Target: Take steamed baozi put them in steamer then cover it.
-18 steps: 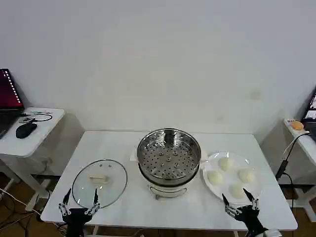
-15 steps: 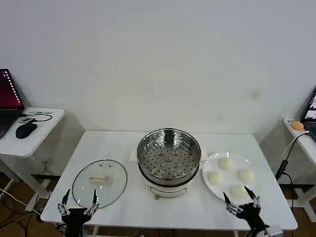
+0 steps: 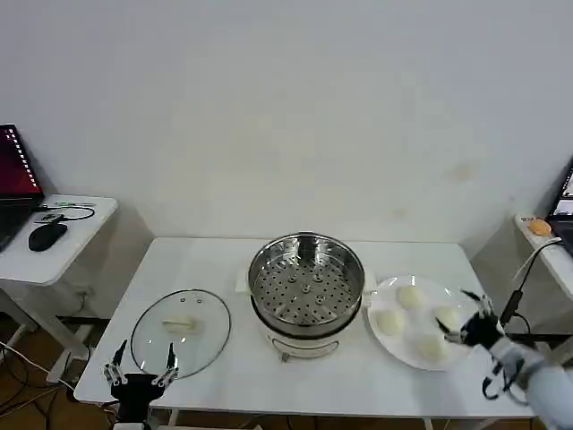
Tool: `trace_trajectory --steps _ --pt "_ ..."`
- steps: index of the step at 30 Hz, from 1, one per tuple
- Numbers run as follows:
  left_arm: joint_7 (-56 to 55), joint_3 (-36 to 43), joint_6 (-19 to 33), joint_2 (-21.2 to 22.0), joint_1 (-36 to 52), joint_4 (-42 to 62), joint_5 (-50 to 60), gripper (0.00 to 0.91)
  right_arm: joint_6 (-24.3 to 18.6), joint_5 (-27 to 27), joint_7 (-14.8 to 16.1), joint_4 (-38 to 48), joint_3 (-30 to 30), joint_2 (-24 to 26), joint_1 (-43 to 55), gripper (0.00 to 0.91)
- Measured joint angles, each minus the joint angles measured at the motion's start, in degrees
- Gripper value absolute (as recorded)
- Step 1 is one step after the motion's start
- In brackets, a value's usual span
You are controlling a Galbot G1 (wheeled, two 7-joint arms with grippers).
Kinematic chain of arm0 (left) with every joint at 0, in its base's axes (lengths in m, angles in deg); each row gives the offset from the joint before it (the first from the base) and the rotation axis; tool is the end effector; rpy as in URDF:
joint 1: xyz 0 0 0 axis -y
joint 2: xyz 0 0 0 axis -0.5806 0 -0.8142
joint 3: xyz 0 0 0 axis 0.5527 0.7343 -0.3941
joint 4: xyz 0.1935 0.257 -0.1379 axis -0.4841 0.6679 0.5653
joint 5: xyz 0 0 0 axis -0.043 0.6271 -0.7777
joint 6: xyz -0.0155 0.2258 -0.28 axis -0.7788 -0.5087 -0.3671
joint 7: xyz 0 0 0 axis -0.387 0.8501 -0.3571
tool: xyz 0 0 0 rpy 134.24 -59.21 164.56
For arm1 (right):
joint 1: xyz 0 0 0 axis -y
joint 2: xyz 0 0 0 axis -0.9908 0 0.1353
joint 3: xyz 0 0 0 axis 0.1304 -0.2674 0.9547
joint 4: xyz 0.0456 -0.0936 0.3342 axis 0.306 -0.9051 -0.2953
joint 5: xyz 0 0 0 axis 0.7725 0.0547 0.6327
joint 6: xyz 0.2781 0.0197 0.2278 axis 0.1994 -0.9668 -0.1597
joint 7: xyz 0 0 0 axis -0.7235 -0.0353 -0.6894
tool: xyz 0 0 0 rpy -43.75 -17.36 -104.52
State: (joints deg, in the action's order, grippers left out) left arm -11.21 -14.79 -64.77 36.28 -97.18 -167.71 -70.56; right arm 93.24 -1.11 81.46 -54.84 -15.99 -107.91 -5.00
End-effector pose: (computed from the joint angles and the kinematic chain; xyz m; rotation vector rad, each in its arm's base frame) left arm 0.1242 0.0490 -0.2953 0.2184 -2.8527 -0.5741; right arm 0.3140 -0.2477 -0.2079 0.6563 -2.2438 1.5021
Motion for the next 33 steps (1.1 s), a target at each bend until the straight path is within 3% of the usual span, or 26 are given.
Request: trace_trajectory --steps 8,17,24,33 --pt "1.5 -0.4 -0.5 0.0 -0.3 -0.9 1.5 0.907 -4.7 -4.0 12.2 8.8 -19.0 5.6 22.6 0.907" --pt "2.0 -1.1 -0.7 0.6 -0.3 -1.7 2.3 0.907 -8.0 -5.8 21.8 20.5 -43.5 2.6 47.5 0.907" --pt "2.5 -2.3 -0.6 1.1 0.0 -1.5 2.2 0.907 -8.5 -6.9 27.2 30.1 -56.4 -3.6 58.9 0.907" --pt "2.9 -2.6 -0.8 1.2 0.7 -0.7 2.5 0.907 -7.3 -7.9 31.0 38.4 -64.5 -9.4 65.2 0.907"
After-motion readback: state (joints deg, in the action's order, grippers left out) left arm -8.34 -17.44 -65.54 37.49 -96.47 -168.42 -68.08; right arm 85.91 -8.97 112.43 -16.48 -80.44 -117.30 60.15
